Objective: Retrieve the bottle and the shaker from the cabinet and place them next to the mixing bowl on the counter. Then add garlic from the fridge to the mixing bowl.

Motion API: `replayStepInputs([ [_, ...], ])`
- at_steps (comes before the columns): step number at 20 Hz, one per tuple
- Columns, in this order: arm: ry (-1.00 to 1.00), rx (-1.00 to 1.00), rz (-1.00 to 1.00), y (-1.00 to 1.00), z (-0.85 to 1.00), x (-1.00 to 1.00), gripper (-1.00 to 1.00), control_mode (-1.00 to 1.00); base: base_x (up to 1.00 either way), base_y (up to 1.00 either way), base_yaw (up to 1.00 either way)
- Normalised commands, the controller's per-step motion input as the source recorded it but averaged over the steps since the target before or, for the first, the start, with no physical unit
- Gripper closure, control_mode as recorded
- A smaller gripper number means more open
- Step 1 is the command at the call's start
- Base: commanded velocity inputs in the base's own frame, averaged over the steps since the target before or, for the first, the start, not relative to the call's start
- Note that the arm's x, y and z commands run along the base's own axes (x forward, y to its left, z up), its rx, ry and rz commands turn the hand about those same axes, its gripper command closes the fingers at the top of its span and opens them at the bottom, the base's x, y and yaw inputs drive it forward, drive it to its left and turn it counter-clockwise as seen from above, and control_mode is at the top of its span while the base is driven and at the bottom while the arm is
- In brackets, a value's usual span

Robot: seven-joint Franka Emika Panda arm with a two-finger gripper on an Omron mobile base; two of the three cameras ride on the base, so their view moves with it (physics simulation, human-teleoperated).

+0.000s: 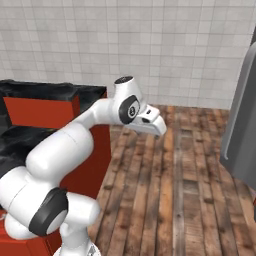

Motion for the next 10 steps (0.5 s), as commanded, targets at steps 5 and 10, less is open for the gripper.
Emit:
replayStepInputs([
  [5, 0.00, 0.00, 0.00, -0.04, 0.00, 0.00, -1.00, -1.00, 0.00, 0.00, 0.00],
  [10, 0.00, 0.00, 0.00, 0.00, 0.00, 0.00, -1.00, 1.00, 0.09, -0.78, 0.00],
])
